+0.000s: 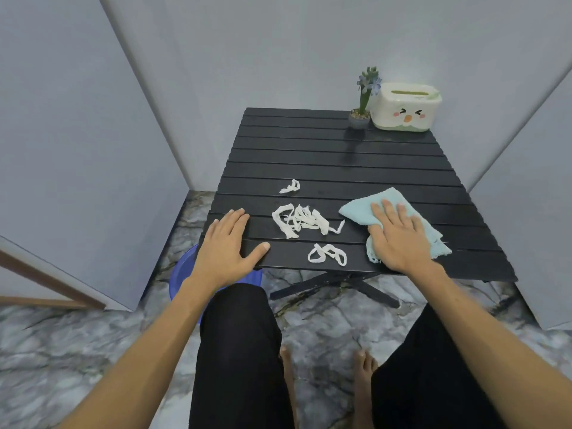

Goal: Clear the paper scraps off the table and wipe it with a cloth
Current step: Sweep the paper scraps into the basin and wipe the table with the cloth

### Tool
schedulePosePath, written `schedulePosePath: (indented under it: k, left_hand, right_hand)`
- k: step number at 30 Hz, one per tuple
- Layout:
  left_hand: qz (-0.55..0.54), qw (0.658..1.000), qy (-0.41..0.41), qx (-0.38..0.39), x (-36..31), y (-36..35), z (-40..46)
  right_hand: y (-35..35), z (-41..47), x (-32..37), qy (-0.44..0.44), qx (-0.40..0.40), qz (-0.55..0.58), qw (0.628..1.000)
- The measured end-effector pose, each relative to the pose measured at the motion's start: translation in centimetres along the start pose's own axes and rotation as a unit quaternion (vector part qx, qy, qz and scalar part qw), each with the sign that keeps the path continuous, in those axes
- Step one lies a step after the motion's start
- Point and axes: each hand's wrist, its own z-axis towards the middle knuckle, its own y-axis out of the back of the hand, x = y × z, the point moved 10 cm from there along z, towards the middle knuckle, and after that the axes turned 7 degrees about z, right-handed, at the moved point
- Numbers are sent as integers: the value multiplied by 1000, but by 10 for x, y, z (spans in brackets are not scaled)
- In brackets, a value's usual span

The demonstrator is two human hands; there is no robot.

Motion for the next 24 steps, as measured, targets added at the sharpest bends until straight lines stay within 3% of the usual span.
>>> schedulePosePath:
  k: [10,14,19,22,24]
  left_hand:
    - [29,998,10,-57,1,-2,0]
    - [24,998,10,-63,2,-1,-2]
    - [-23,997,25,-75,7,3,-6]
    - [-40,996,39,-70,9,4,-6]
    - [-31,997,40,-63,9,4,-6]
  right_hand:
    - [-29,-37,97,-84,-64,151,983]
    - [-34,-18,139,-68,-79,242,965]
    - [-37,7,201,3,-41,333,942]
    - [-32,17,215,-2,4,431,903]
    - [-22,21,204,-47,19,531,846]
